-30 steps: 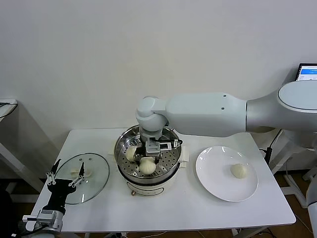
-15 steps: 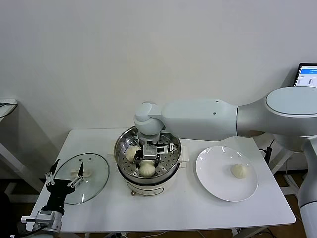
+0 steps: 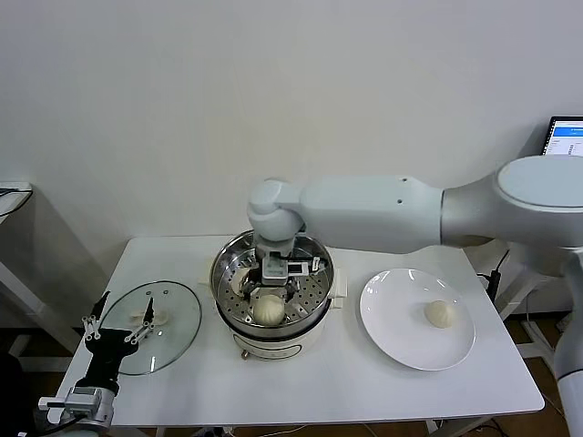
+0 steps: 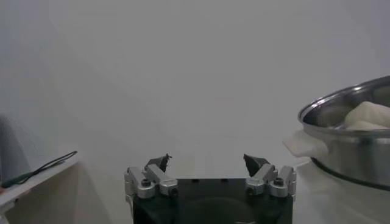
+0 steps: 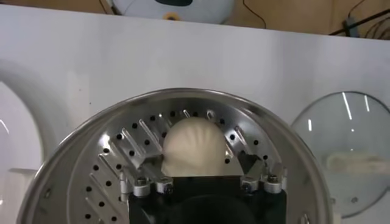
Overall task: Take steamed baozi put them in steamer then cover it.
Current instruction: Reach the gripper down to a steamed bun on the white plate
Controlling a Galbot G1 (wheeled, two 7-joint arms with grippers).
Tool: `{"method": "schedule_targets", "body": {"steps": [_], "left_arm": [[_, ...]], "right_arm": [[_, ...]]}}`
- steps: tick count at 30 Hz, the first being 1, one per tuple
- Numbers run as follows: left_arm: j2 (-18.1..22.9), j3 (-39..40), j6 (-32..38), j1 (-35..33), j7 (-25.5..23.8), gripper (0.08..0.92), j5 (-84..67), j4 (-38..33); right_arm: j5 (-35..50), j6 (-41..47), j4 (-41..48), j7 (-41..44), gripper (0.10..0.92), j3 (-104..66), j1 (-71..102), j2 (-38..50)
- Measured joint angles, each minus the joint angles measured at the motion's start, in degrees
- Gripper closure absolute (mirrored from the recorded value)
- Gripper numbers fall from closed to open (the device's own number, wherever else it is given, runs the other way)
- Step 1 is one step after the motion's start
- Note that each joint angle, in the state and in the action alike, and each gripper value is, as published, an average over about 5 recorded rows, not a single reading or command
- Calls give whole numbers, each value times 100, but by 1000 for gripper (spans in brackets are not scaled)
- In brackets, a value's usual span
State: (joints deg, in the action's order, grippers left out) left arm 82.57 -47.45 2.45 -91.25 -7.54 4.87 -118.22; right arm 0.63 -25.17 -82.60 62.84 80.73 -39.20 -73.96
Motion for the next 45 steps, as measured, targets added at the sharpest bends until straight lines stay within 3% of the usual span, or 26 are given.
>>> {"method": "schedule_targets", "body": {"steps": [12, 23, 36, 45], "left_arm": [[18, 119, 0, -63, 40, 177, 66, -127], [4, 277, 12, -58, 66, 177, 155, -147], [13, 429, -1, -7, 103, 177, 224, -86], [21, 413, -6, -12, 110, 177, 240, -82]], "right_arm": [[778, 1118, -542, 622, 203, 126, -669, 2050], [98, 2263, -33, 1234, 203, -1385, 1041, 3729], [-1223, 2612, 1120, 1313, 203, -3517, 3295, 4050], [-1616, 2742, 1667, 1147, 203, -4326, 4127, 3833]]}}
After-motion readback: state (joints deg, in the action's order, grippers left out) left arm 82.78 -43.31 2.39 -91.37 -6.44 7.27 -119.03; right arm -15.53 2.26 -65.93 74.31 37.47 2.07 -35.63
